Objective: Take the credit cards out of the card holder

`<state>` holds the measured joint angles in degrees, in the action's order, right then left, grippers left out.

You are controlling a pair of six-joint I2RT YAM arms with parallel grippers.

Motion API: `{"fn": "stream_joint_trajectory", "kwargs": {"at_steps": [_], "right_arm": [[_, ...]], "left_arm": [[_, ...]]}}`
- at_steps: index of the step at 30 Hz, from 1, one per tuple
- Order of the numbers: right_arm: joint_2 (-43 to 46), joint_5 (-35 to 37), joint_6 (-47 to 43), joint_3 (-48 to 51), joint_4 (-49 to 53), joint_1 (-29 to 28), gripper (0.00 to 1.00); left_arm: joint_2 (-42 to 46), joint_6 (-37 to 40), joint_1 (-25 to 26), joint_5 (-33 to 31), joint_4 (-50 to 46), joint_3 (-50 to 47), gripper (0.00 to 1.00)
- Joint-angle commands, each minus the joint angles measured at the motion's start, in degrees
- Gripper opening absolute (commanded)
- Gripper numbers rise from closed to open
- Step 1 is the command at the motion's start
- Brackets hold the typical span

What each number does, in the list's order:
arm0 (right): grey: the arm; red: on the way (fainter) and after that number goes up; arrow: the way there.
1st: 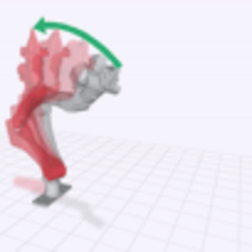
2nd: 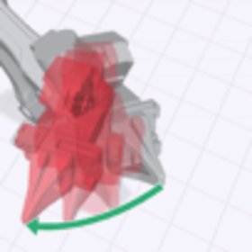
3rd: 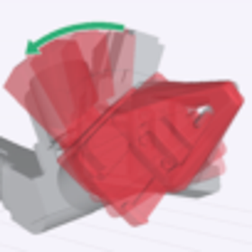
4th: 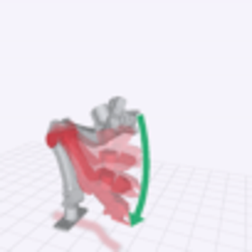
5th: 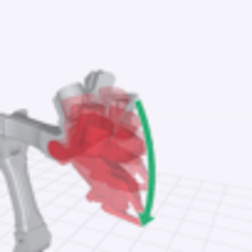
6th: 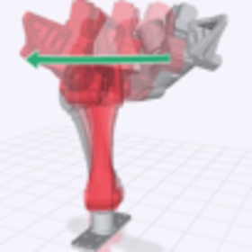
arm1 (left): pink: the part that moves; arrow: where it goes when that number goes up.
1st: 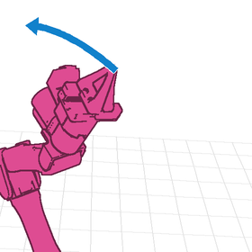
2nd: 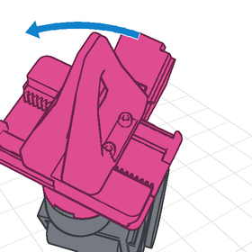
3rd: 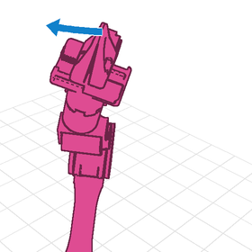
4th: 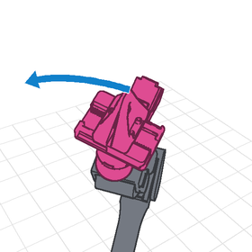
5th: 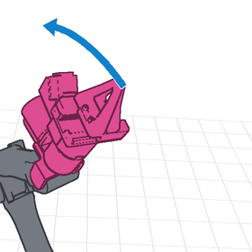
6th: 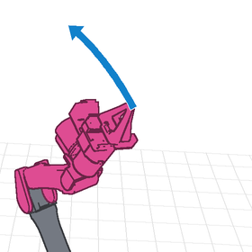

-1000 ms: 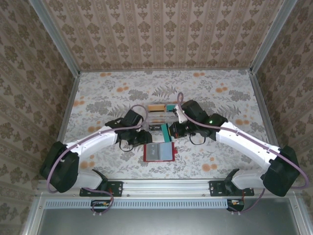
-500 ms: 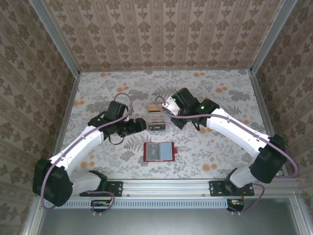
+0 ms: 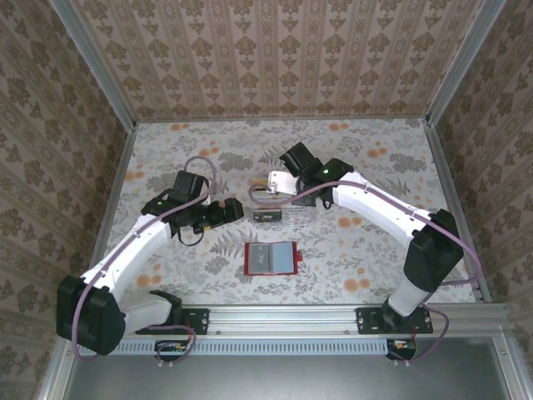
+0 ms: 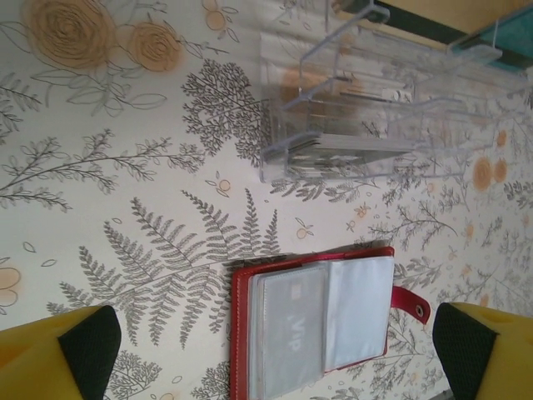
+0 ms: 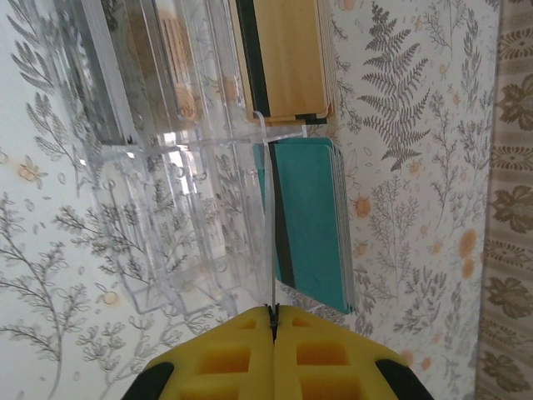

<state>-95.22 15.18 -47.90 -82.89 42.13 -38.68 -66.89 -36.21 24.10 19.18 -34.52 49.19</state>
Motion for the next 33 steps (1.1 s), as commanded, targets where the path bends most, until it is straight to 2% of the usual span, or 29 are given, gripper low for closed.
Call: {"fn": "stream_joint_trajectory", "kwargs": {"at_steps": [1,27,33], "right_arm": [[-1.7,2.3,-4.7,-2.1,-1.2,0.8,0.00],[-7.5,0.2,-5.1,-2.2,-4.3,3.0,0.00],[-8.2,0.2,-4.5,-2.4,-4.9,3.0,0.08]], "left_arm": [[0.6,1.2,-0.6,0.3,-0.9,1.3,1.00],[-0.8,1.4,-2.6,1.8,0.1,0.6,1.00],[-0.8,1.3,-2.6,2.0,0.3,0.3,1.00]]}}
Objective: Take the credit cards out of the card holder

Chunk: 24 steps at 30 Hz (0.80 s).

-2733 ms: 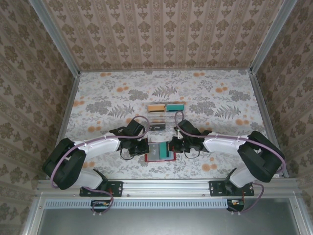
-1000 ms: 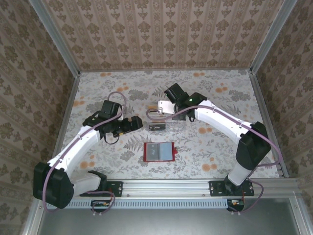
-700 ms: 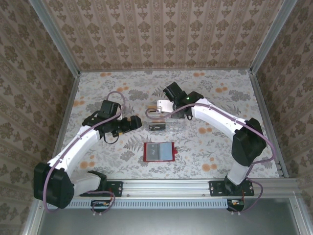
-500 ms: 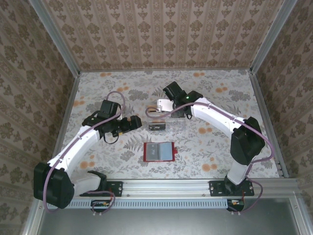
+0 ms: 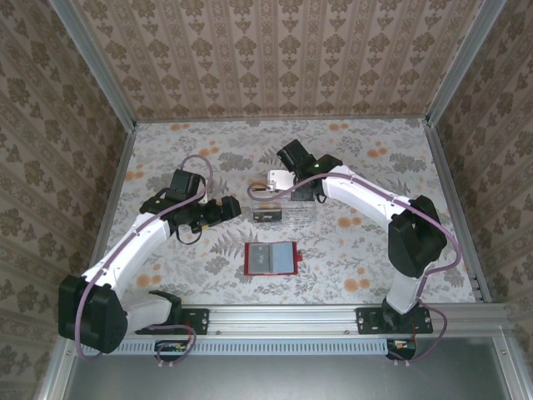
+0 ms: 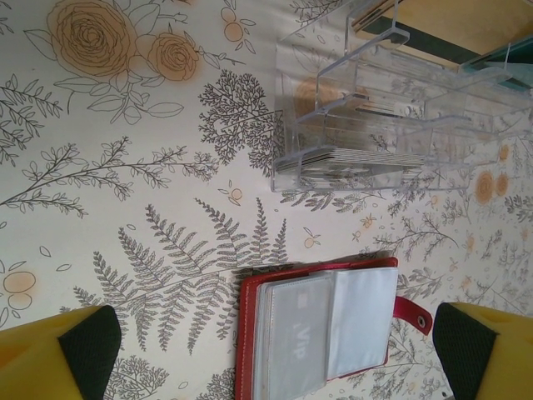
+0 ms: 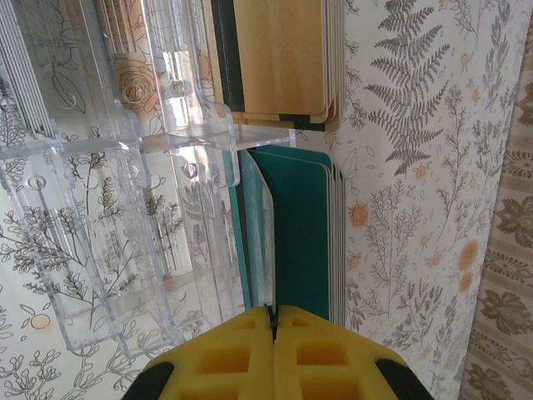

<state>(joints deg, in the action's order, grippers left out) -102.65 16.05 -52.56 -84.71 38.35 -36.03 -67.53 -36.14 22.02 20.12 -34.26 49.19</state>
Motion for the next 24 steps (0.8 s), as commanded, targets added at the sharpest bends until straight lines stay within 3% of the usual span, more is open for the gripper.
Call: {"fn": "stream_joint_trajectory", "kwargs": {"at_steps": [1,4,6,12,24], "right_arm": [[-1.0,-0.6,0.3,-0.5,-1.2,0.4,0.10],[-1.0,-0.1,0.6,-0.7,-1.7,0.4,0.16],[-0.9,0.2,0.9,-0.8,-1.9,0.4,0.27],[-1.1,2.5,1.0,-0.2,-4.2,0.4,0.38],[-3.1,5.6,2.1,-1.1,-7.2,1.2,0.47]], "left_arm": [[-0.1,1.3,-0.6,1.1,0.1,0.3,1.00],[-0.1,1.2,-0.6,1.2,0.1,0.2,1.00],[-0.1,1.1,-0.7,1.4,0.4,0.0,1.00],[-0.4,0.9,-0.7,1.7,0.8,-0.2,1.00],[-1.0,1.2,-0.8,2.3,0.9,0.0,1.00]]}}
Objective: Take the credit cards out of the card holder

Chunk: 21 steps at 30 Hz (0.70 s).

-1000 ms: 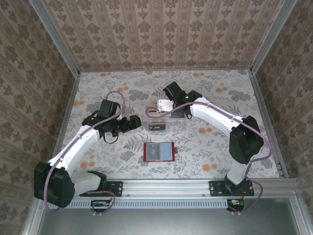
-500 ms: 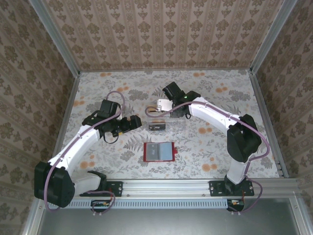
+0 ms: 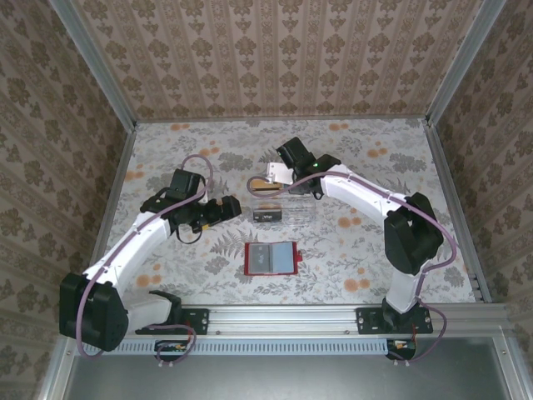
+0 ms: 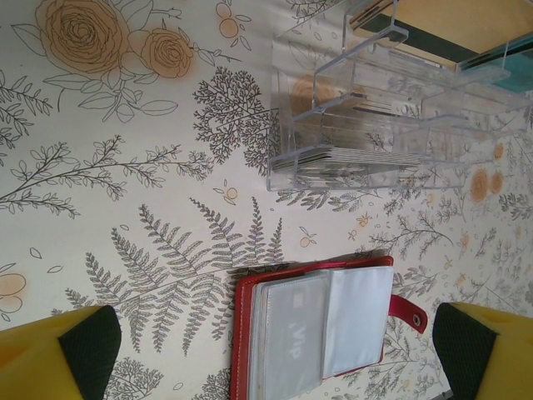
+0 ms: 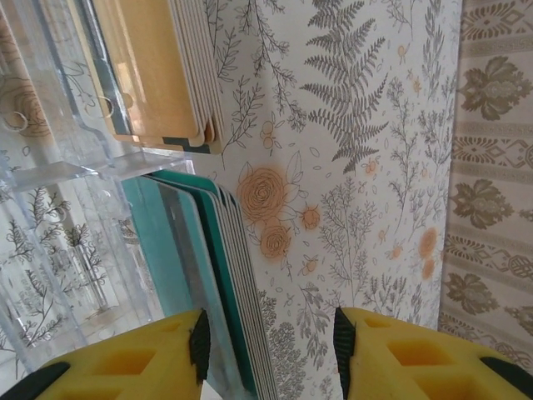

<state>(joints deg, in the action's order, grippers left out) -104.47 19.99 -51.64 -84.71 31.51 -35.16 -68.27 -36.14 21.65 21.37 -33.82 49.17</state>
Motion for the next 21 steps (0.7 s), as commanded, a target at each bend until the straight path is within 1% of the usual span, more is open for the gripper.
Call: {"fn": "stream_joint_trajectory", "kwargs": {"at_steps": [1,7,9,13,16,18,21], "right_arm": [[-1.4,1.7,1.3,-1.1,-0.4,0.4,0.47],[-1.3,2.4,2.7,-1.5,-1.7,0.4,0.48],[-0.5,2.1,3.8,-1.3,-1.9,0.4,0.51],[2.3,0.8,6.9,-0.4,-1.9,0.4,0.53],[5.9,0.9,11.5,1.5,-4.0,0.4,0.56],[8.9,0.5,15.9,3.2,-4.6,0.4,0.55],[14.0,-2.8,23.2,5.9,-4.0,0.0,0.52]], "left_arm": [[-0.2,1.2,-0.4,1.1,0.4,0.0,1.00],[-0.2,1.2,-0.4,1.4,0.5,0.0,1.00],[-0.1,1.2,-0.4,1.4,0.6,-0.2,1.00],[-0.1,0.8,-0.4,2.1,1.2,-0.4,1.00],[-0.2,0.3,-0.4,2.8,1.9,-0.9,1.00],[-0.2,-0.4,-0.1,3.4,3.0,-1.6,0.98],[-0.5,-1.7,0.6,4.2,4.5,-2.7,0.95]]}}
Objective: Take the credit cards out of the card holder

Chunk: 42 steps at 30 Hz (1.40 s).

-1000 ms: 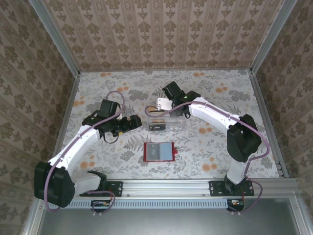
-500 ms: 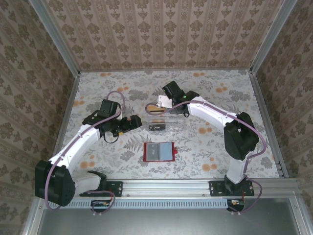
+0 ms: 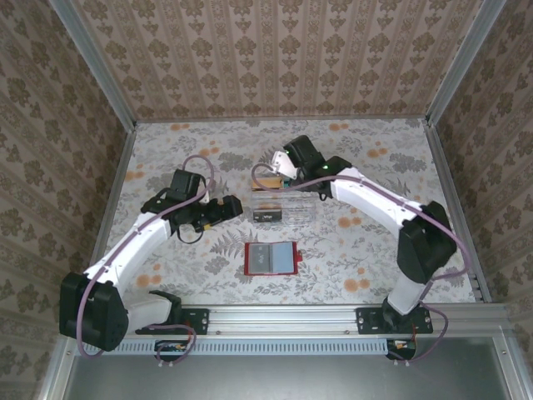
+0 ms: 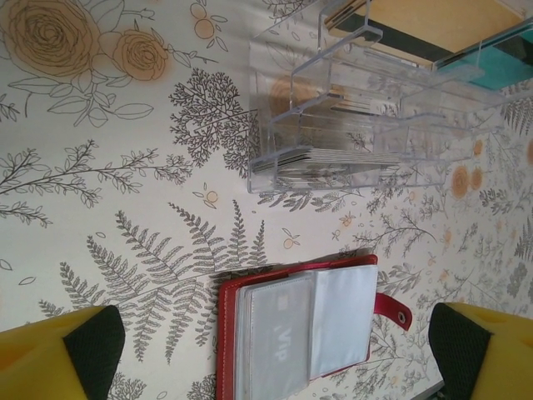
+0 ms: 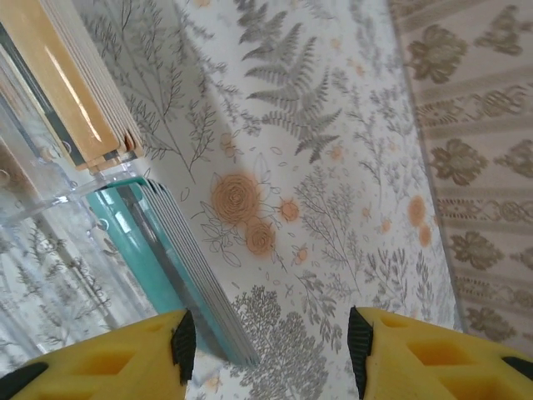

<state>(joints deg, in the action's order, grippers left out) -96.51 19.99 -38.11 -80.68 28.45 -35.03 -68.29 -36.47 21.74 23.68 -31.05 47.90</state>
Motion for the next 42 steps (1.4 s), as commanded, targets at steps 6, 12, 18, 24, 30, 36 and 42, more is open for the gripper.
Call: {"fn": "stream_joint_trajectory", "kwargs": {"at_steps": [6,12,18,24,30,36,42], "right_arm": [[15.0,-10.4,32.2,8.2,1.2,-0.5,0.21],[20.2,-17.0,50.5,15.3,4.7,-2.7,0.01],[21.3,-24.3,65.4,23.7,3.9,-5.4,0.05],[19.9,-28.5,74.1,33.4,-6.1,-9.9,0.13],[12.4,-28.6,75.8,33.4,-8.3,-13.4,0.24],[8.9,-26.1,76.8,32.8,-8.0,-14.0,0.27],[7.2,-26.1,76.9,34.0,-8.1,-14.0,0.25]], "left_arm": [[-2.4,-4.2,4.0,1.2,3.9,-3.0,0.86],[-3.9,-7.1,8.3,1.0,6.3,-5.0,0.74],[-5.0,-8.7,11.7,1.5,7.4,-6.4,0.58],[-5.7,-11.0,13.9,1.7,10.3,-9.1,0.52],[-8.0,-10.7,15.3,2.2,11.1,-9.6,0.51],[-9.2,-10.3,16.2,2.4,11.5,-10.2,0.51],[-10.0,-10.3,16.9,2.8,12.4,-10.7,0.50]]}}
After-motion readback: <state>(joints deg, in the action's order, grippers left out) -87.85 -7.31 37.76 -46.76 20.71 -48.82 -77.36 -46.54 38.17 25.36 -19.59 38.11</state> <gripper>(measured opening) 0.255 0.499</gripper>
